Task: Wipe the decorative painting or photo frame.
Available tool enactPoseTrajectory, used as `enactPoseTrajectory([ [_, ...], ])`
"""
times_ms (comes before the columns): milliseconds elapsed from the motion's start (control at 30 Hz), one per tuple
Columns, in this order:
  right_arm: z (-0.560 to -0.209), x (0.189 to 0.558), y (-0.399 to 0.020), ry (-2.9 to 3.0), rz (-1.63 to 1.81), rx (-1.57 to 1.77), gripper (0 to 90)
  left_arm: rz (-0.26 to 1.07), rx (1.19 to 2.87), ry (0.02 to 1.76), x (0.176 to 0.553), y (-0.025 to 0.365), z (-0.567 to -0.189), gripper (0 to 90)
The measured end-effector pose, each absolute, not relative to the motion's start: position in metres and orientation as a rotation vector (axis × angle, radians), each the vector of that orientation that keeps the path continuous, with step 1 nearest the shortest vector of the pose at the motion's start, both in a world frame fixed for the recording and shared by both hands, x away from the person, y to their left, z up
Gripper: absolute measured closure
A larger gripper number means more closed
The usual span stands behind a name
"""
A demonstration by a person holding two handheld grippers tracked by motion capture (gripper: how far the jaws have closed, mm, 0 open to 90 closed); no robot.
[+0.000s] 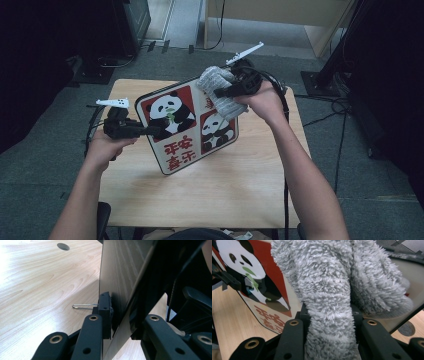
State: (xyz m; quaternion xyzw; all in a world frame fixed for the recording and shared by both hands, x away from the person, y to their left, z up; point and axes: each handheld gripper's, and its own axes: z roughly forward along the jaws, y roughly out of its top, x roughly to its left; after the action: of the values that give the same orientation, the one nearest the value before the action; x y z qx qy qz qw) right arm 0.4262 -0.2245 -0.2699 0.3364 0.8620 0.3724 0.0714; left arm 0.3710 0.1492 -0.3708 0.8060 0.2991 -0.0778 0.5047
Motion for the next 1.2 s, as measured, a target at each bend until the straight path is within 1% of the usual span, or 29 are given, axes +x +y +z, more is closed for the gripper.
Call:
enactPoseTrajectory([
  [833,-0.301,0.417,-0.231,2.589,1.142,0.999,67.2,-0.181,1.951,0.712,0.371,0.149,-0.371,77.3],
  [1200,-0.308,0.416,-0.232,2.593,1.146,1.000,67.1,-0.181,1.953,0.712,0.370,0.149,-0.370,77.3],
])
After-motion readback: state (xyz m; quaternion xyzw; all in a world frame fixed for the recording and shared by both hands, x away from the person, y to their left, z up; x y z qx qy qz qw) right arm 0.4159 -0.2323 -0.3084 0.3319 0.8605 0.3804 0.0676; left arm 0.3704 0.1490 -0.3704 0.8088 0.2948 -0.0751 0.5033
